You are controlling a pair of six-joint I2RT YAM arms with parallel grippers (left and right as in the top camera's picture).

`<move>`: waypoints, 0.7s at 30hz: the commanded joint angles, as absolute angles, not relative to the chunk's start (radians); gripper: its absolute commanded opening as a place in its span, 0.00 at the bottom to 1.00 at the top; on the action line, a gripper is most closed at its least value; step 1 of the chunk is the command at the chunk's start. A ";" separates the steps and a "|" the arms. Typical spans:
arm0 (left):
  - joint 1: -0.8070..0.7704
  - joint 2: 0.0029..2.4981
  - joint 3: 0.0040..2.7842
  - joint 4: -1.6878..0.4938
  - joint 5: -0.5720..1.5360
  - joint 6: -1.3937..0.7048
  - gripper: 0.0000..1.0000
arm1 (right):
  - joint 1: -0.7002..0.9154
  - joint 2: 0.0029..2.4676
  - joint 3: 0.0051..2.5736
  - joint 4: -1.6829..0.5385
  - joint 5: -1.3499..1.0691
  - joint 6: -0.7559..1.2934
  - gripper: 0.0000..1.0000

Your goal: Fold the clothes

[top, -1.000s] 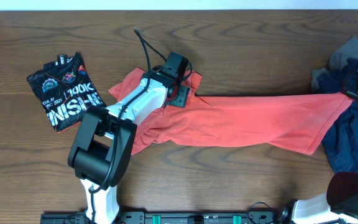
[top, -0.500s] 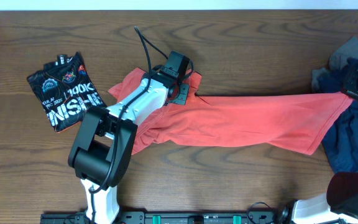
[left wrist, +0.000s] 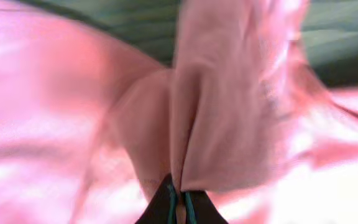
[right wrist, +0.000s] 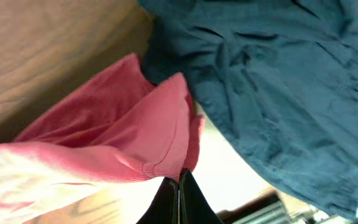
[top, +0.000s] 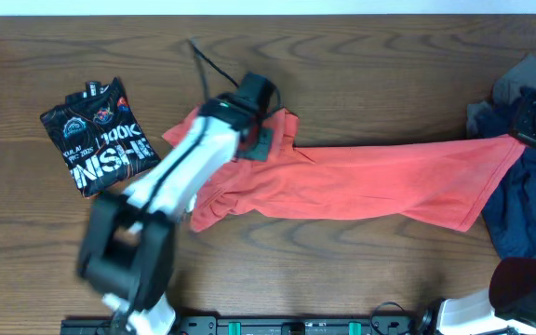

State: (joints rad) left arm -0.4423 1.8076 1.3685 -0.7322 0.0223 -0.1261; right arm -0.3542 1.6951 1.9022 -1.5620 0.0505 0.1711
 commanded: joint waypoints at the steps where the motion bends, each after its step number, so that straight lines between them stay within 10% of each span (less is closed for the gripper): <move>1: -0.387 1.592 1.443 -0.799 0.012 -0.120 0.06 | -0.365 1.691 1.902 -1.548 -0.033 0.139 0.01; 21: -0.141 0.871 1.571 -1.058 0.017 -0.109 0.06 | -0.368 1.209 1.906 -1.401 -0.102 0.129 0.01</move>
